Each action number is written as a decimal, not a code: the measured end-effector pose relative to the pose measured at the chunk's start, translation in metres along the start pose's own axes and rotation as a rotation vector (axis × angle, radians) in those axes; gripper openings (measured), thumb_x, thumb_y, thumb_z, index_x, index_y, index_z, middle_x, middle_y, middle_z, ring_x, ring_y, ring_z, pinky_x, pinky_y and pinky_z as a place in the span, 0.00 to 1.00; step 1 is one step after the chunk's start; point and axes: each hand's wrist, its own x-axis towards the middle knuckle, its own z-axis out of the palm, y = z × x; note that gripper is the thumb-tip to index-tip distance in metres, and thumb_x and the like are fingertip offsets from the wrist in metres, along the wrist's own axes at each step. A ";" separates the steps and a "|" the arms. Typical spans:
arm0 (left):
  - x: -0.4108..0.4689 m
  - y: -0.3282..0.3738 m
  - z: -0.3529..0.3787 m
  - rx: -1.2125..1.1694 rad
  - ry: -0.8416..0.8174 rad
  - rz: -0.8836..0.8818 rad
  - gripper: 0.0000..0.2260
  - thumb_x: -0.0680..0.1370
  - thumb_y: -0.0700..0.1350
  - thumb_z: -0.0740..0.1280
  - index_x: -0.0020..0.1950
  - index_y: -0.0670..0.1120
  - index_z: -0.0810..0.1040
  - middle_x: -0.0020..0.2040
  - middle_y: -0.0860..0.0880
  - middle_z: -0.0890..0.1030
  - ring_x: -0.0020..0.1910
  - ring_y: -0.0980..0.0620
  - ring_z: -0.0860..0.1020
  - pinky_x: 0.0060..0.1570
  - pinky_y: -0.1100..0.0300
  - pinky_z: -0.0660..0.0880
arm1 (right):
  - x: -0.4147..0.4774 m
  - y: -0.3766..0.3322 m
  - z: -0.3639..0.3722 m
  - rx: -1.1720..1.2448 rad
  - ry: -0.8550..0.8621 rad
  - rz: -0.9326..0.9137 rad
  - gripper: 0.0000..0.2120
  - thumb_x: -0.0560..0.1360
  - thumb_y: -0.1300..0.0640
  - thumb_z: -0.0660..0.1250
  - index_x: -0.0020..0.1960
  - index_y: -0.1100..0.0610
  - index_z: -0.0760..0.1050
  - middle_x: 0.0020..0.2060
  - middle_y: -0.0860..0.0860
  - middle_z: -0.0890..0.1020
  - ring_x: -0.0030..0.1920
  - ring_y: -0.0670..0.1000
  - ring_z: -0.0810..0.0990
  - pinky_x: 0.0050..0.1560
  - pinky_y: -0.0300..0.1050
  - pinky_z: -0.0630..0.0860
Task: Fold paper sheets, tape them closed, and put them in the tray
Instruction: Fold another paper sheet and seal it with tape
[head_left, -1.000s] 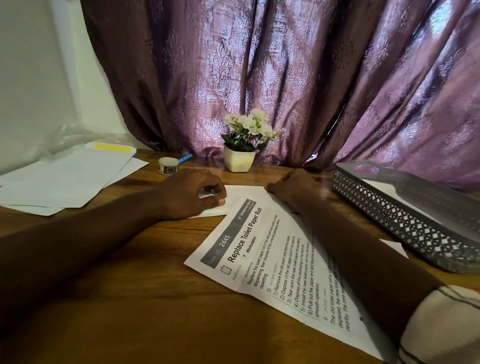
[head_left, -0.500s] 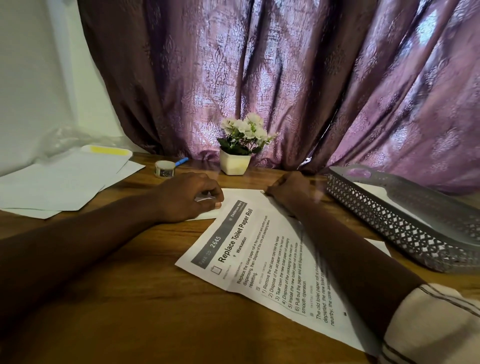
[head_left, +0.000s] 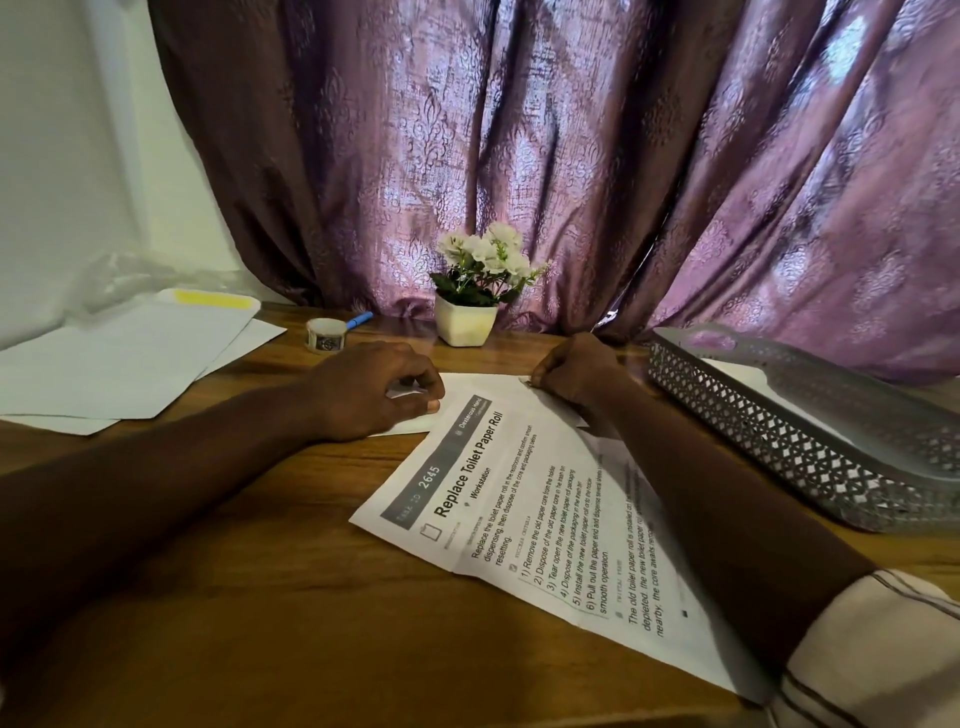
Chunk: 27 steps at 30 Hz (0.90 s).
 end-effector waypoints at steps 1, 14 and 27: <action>0.000 0.000 0.000 0.001 0.000 0.003 0.08 0.79 0.54 0.71 0.57 0.57 0.82 0.54 0.59 0.81 0.55 0.59 0.78 0.57 0.49 0.78 | 0.000 0.001 -0.001 0.007 -0.004 -0.015 0.05 0.75 0.62 0.73 0.47 0.58 0.88 0.47 0.52 0.88 0.47 0.48 0.83 0.49 0.40 0.79; 0.000 -0.004 0.000 -0.019 0.008 0.011 0.13 0.76 0.60 0.68 0.56 0.57 0.83 0.53 0.59 0.82 0.54 0.58 0.79 0.55 0.48 0.78 | -0.006 0.010 0.000 0.156 0.031 -0.042 0.02 0.75 0.59 0.75 0.44 0.53 0.86 0.41 0.48 0.86 0.42 0.44 0.80 0.42 0.38 0.75; 0.000 -0.004 0.000 0.027 0.012 -0.008 0.13 0.77 0.61 0.68 0.57 0.57 0.82 0.55 0.59 0.81 0.55 0.58 0.78 0.57 0.49 0.77 | -0.012 0.014 0.010 0.241 0.055 -0.091 0.13 0.78 0.64 0.67 0.59 0.53 0.84 0.38 0.48 0.84 0.26 0.37 0.77 0.25 0.27 0.69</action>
